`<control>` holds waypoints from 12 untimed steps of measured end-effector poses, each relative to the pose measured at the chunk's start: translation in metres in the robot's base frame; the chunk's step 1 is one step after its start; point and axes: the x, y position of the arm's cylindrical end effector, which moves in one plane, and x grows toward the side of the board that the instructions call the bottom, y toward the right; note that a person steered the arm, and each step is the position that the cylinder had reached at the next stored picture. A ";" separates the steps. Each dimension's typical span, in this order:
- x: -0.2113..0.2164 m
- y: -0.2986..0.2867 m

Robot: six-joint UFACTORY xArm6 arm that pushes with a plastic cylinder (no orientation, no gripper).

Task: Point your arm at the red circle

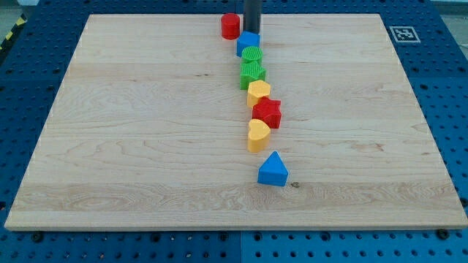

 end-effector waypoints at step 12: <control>-0.023 -0.133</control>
